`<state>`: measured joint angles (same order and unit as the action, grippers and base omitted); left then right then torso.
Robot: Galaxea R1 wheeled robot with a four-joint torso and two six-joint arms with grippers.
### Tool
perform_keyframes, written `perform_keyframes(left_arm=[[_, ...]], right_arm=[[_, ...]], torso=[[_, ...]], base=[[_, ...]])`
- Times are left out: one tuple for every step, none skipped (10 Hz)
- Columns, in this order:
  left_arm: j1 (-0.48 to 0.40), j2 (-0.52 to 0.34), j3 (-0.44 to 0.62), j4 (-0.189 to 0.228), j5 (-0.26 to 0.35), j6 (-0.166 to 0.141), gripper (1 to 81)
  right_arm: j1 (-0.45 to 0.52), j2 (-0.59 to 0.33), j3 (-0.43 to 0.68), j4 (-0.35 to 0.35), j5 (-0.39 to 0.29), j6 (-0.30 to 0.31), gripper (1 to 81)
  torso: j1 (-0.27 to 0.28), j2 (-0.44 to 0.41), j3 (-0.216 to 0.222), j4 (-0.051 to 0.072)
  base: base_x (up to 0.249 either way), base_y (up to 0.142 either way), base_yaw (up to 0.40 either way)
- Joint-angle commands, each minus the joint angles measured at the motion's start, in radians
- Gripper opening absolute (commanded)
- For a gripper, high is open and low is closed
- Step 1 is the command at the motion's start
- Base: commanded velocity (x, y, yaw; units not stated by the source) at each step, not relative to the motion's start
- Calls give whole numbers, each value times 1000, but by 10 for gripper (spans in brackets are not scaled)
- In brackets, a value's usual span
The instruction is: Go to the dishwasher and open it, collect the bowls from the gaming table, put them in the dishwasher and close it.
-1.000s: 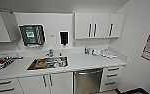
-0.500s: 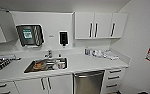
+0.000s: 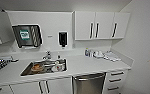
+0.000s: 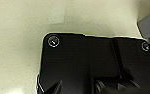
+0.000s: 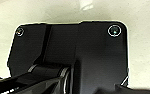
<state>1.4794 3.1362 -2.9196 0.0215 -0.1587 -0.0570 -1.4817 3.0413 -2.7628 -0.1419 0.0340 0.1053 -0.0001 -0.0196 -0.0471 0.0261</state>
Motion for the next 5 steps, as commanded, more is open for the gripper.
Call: perform_keyframes(left_arm=[[-52, 1, -3, 0, 41, -3, 811], [-52, 2, -3, 0, 41, -3, 811], [-52, 1, -3, 0, 41, -3, 811], [-52, 0, -3, 0, 41, -3, 811], [-52, -5, -3, 0, 41, -3, 811]], right_arm=[[53, -3, 0, 5, -46, 2, 811], [56, -3, 0, 5, -46, 2, 811], [59, -5, -1, 5, -46, 2, 811], [63, -5, 0, 5, -46, 2, 811], [63, -5, 0, 5, -46, 2, 811]], torso=[[0, 0, 0, 0], [0, 0, 0, 0], [0, 0, 0, 0], [0, 0, 0, 0], [0, 0, 0, 0]], base=[[138, 0, 0], [138, 0, 0], [139, 0, 0], [139, 64, 0], [128, 69, 0]])
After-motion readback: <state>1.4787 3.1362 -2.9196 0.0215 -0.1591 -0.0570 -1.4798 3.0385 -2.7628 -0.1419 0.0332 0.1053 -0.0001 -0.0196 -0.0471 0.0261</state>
